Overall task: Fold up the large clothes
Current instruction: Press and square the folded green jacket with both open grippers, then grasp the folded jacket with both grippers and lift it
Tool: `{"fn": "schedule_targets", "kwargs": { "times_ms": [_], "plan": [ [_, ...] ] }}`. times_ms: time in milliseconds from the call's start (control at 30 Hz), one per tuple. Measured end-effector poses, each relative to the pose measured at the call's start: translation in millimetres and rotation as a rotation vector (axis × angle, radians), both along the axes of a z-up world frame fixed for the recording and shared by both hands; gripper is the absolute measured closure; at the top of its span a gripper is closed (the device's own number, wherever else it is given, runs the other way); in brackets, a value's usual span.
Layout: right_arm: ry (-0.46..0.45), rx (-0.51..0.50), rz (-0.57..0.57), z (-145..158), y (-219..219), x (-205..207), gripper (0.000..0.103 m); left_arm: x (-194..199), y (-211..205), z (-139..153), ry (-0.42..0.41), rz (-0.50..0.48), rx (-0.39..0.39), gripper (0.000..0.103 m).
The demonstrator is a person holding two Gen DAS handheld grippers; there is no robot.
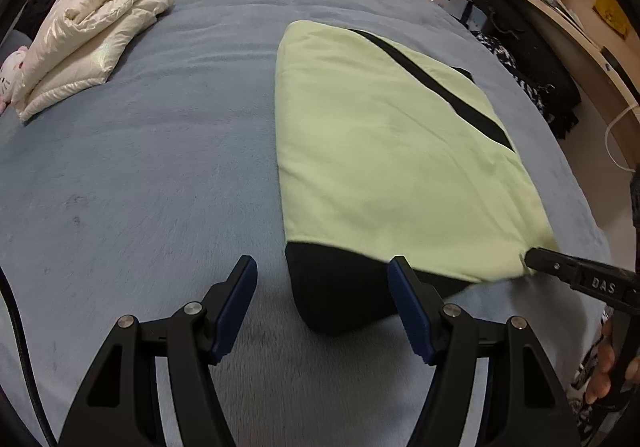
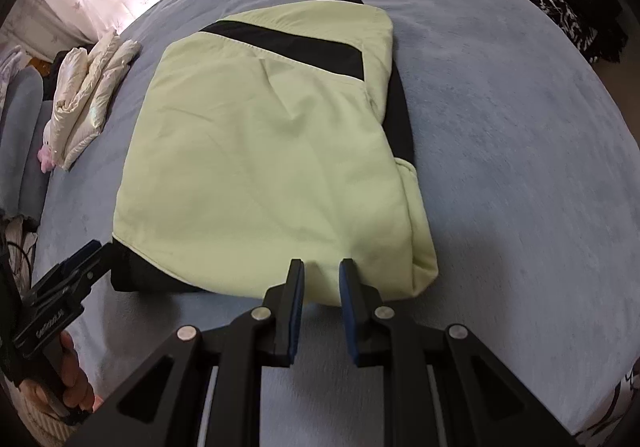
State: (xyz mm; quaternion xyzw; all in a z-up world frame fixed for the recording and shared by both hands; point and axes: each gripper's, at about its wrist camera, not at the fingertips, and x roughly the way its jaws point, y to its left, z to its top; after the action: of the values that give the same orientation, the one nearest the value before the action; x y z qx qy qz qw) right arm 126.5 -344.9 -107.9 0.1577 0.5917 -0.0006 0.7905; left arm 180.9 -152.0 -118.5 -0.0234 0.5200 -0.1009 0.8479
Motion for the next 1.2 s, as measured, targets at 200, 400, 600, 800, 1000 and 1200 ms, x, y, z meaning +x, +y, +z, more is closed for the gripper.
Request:
{"fn": "schedule_targets", "kwargs": {
  "times_ms": [200, 400, 600, 800, 1000, 1200],
  "plan": [
    [0.000, 0.022, 0.005, 6.6, 2.9, -8.9, 0.082, -13.6, -3.2, 18.7, -0.018, -0.029, 0.036, 0.036],
    [-0.024, 0.050, 0.011, 18.5, 2.0, -11.7, 0.061, -16.5, -0.7, 29.3, -0.012, -0.045, 0.010, 0.036],
    [-0.042, 0.074, -0.020, 33.0, -17.5, -1.4, 0.055, 1.3, 7.6, 20.1, 0.099, -0.075, -0.137, 0.024],
    [-0.072, 0.124, -0.086, 38.5, -52.3, 17.0, 0.052, 30.1, 20.2, 13.6, 0.130, -0.063, -0.214, 0.021],
    [-0.070, 0.224, -0.117, 14.3, -73.2, 44.7, 0.050, 62.0, 25.8, -5.5, 0.171, -0.023, -0.279, 0.021],
    [-0.038, 0.281, -0.076, -26.0, -76.7, 71.1, 0.050, 85.8, 26.5, -36.0, 0.231, -0.002, -0.347, 0.021]
  ]
}}
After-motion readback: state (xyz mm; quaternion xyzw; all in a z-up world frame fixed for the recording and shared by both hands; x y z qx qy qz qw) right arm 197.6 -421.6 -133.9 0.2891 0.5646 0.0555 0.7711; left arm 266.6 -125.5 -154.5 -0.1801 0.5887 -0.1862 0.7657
